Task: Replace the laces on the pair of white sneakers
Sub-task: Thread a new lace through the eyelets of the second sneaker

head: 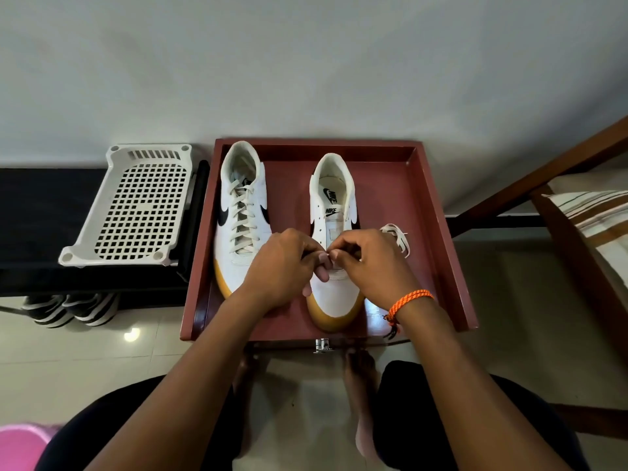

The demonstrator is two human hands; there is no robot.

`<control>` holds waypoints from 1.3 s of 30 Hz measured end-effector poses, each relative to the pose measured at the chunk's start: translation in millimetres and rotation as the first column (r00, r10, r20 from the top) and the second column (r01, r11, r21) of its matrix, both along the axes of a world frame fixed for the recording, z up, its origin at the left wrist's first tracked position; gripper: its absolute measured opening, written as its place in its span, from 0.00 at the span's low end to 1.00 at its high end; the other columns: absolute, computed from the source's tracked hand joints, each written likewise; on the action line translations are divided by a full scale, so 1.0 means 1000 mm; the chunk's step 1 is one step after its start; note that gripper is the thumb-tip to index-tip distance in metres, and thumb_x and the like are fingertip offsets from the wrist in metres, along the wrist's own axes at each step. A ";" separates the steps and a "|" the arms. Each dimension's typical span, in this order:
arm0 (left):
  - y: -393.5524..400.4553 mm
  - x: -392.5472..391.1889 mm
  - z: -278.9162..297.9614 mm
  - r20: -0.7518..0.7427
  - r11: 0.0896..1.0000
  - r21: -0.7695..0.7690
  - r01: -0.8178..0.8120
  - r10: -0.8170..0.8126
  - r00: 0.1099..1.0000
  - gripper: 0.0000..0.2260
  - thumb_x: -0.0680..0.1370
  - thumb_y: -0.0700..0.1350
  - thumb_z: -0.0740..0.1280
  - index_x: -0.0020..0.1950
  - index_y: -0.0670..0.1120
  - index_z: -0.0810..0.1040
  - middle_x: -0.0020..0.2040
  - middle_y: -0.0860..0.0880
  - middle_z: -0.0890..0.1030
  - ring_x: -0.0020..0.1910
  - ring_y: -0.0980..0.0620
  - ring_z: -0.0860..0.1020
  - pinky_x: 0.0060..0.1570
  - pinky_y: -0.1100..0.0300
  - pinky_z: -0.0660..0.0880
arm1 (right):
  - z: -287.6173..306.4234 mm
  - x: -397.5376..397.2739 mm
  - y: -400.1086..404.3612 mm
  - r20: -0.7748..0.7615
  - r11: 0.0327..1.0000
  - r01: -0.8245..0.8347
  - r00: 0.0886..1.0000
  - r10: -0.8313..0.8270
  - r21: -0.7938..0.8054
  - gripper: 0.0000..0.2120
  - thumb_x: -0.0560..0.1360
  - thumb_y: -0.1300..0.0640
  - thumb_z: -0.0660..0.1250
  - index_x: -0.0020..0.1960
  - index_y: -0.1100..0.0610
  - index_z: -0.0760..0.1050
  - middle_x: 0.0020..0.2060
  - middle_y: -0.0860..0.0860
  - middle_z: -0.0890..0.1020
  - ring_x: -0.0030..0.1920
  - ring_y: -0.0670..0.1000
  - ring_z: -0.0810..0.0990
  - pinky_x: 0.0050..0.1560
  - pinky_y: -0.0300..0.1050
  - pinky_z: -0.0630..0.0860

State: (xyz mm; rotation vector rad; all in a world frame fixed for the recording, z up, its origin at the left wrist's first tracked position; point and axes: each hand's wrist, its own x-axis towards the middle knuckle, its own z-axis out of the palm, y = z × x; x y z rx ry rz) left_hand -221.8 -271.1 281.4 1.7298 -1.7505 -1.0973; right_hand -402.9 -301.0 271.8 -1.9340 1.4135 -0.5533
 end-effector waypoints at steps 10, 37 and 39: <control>-0.004 0.003 -0.005 -0.005 1.000 0.030 0.008 -0.008 1.000 0.12 0.86 0.44 0.67 0.47 0.50 0.87 0.38 0.58 0.88 0.30 0.50 0.84 0.32 0.63 0.74 | -0.002 0.001 0.001 0.213 0.972 0.106 0.965 -0.151 0.208 0.04 0.77 0.61 0.75 0.44 0.55 0.86 0.39 0.48 0.88 0.45 0.47 0.87 0.50 0.46 0.82; -0.001 0.008 -0.019 0.141 0.981 0.193 -0.022 -0.005 0.990 0.07 0.82 0.45 0.73 0.44 0.47 0.81 0.33 0.49 0.86 0.29 0.49 0.85 0.32 0.53 0.84 | -0.004 0.020 0.012 0.129 0.824 0.262 0.920 -0.370 0.502 0.09 0.82 0.67 0.67 0.45 0.66 0.83 0.28 0.55 0.83 0.17 0.46 0.70 0.23 0.36 0.70; -0.002 0.010 -0.023 0.226 0.991 0.132 -0.005 -0.025 0.974 0.09 0.81 0.48 0.74 0.42 0.51 0.80 0.33 0.52 0.85 0.29 0.51 0.84 0.38 0.50 0.85 | -0.003 0.021 0.012 0.150 0.799 0.255 0.908 -0.392 0.545 0.09 0.83 0.67 0.66 0.47 0.67 0.83 0.29 0.57 0.83 0.17 0.46 0.69 0.22 0.36 0.69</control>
